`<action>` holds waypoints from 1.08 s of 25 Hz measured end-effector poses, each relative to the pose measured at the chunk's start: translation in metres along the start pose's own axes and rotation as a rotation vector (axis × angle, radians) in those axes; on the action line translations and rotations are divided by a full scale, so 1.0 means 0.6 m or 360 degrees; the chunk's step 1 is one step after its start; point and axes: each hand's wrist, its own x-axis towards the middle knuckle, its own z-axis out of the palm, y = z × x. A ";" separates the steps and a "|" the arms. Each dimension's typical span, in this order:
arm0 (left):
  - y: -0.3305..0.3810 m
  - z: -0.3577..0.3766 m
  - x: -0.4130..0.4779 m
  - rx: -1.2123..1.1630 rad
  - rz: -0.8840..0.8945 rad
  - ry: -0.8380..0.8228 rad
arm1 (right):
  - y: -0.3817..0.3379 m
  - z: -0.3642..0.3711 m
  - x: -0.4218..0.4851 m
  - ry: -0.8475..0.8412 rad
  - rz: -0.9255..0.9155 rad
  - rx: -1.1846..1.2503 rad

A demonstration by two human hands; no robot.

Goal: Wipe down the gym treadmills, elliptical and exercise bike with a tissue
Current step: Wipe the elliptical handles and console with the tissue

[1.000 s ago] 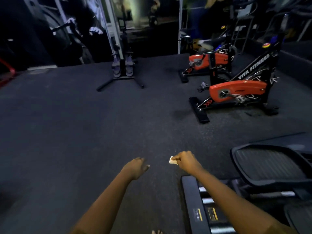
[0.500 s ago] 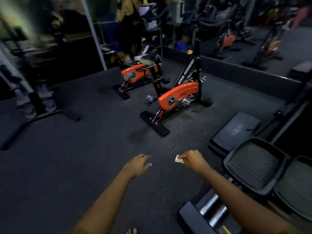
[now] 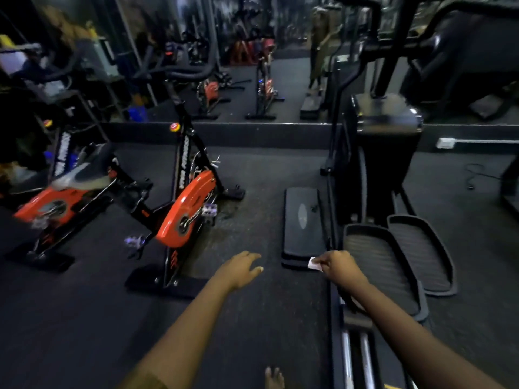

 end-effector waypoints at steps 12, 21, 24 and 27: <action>0.002 -0.333 0.524 0.0142 0.0675 0.0119 | -0.038 -0.189 0.435 0.0675 0.0271 0.0118; 0.042 -0.645 0.833 0.0037 0.1082 0.0443 | -0.074 -0.406 0.740 0.1403 0.0307 0.0132; 0.091 -0.739 0.888 -0.0120 0.1237 0.0611 | -0.102 -0.515 0.805 0.1643 0.0255 0.0186; 0.149 -0.828 0.938 -0.0307 0.1327 0.0791 | -0.122 -0.626 0.869 0.1870 0.0032 0.0307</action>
